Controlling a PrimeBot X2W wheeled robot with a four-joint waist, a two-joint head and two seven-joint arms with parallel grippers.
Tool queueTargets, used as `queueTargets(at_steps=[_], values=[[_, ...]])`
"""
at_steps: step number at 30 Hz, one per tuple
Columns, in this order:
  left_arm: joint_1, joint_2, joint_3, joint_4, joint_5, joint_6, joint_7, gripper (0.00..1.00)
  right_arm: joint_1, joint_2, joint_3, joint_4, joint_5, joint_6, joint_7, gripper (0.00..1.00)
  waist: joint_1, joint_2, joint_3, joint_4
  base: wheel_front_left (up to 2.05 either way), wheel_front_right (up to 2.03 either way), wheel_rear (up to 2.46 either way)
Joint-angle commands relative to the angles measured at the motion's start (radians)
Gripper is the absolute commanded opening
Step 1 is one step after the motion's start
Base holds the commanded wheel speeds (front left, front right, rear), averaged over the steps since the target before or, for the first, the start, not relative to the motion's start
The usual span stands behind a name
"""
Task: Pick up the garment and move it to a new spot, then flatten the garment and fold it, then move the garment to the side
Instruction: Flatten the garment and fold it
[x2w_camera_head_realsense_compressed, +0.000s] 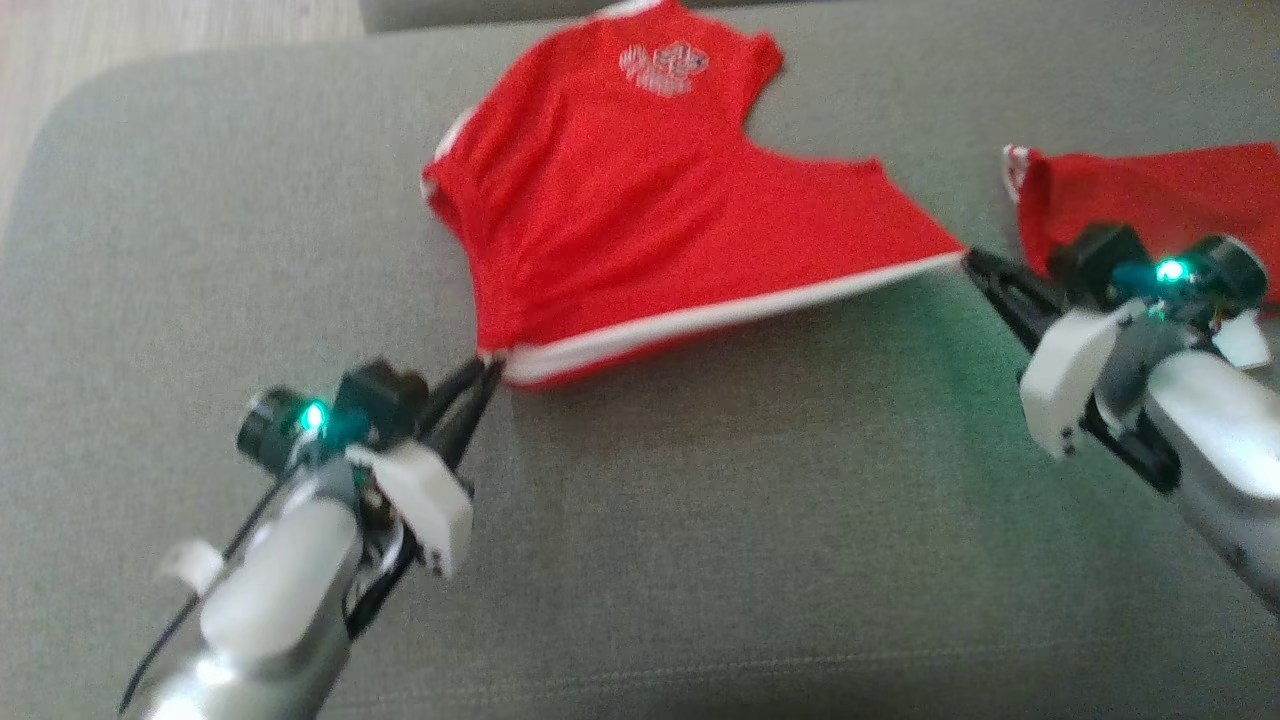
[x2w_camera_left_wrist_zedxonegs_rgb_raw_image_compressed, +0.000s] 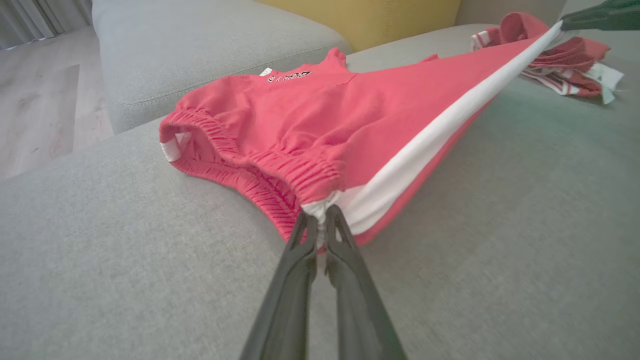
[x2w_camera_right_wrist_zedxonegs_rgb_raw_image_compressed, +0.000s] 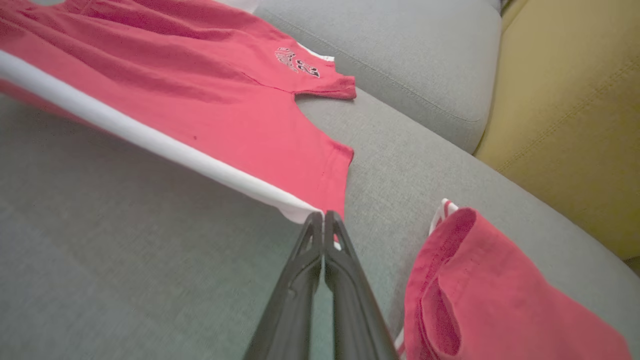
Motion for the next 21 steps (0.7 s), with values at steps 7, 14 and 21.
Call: queueTargets(at_steps=[7, 14, 21], values=[[0.130, 0.077, 0.024, -0.155, -0.052, 0.019, 0.034, 0.00, 0.061, -0.151, 0.116, -0.184, 0.102, 0.007, 0.043, 0.00, 0.0001, 0.0000, -0.120, -0.059, 0.00, 0.00, 0.00], [0.302, 0.159, 0.010, -0.392, -0.060, 0.090, 0.110, 0.00, 0.099, -0.301, 0.189, -0.386, 0.185, 0.007, 0.089, 0.00, 0.0001, 0.0000, -0.163, -0.089, 0.00, 0.00, 0.00], [0.414, 0.225, 0.006, -0.617, -0.074, 0.151, 0.200, 0.00, 0.130, -0.448, 0.195, -0.569, 0.228, 0.007, 0.151, 0.00, 0.0001, 0.0000, -0.167, -0.091, 0.00, 0.00, 0.00]])
